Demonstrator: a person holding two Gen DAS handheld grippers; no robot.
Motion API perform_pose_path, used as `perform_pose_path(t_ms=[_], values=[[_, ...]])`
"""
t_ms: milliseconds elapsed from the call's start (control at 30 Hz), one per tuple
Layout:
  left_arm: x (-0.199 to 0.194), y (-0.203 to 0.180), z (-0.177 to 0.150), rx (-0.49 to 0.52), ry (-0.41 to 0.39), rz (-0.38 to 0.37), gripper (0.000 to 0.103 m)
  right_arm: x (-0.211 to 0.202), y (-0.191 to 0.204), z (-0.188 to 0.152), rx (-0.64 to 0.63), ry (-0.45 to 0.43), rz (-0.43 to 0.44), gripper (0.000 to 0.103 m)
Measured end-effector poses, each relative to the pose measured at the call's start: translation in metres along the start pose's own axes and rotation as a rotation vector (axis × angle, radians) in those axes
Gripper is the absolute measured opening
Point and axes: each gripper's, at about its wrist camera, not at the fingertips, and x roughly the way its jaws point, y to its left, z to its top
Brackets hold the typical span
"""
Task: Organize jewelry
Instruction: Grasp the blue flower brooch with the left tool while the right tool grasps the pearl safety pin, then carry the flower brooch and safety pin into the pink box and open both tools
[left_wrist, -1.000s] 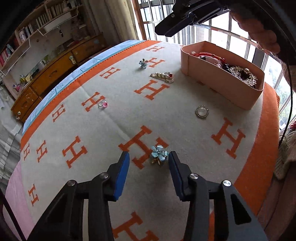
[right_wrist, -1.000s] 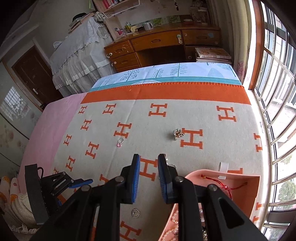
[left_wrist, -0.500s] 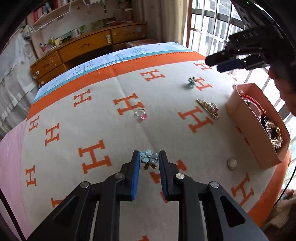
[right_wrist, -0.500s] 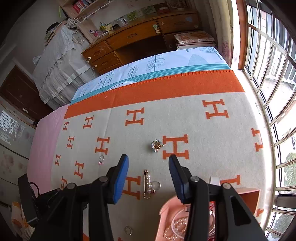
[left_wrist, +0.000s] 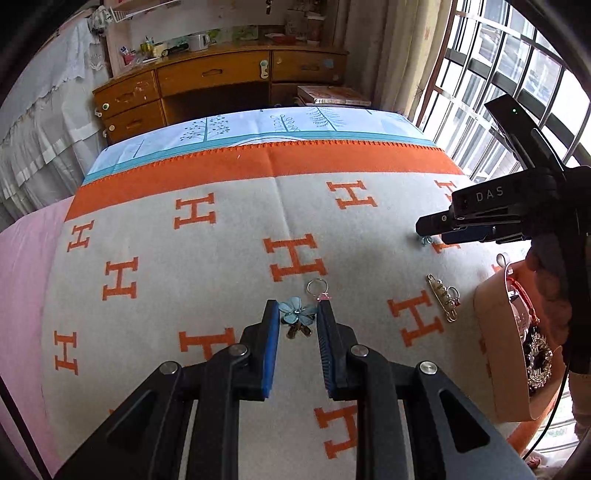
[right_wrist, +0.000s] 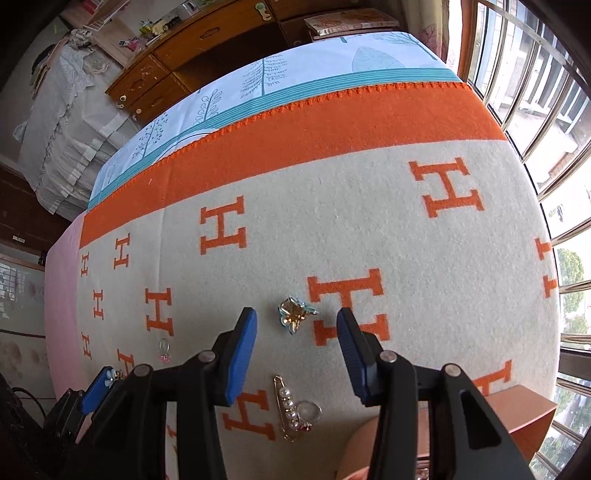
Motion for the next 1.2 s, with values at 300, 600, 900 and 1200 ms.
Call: perform_pose_path(t_ms=[300, 600, 900, 1200], values=[[0.005, 0.002, 0.002, -0.026, 0.018, -0.056, 0.018, 0.007, 0.001, 0.003, 0.064, 0.024, 0.040, 0.037], [0.003, 0.008, 0.000, -0.047, 0.017, -0.058, 0.018, 0.013, 0.014, 0.011, -0.017, -0.028, -0.027, 0.018], [-0.005, 0.002, -0.002, -0.042, 0.011, -0.066, 0.018, 0.015, 0.023, 0.006, -0.108, -0.021, -0.089, 0.019], [-0.029, -0.015, -0.001, -0.011, -0.014, -0.043, 0.018, 0.006, 0.023, -0.008, -0.151, -0.037, -0.031, 0.018]])
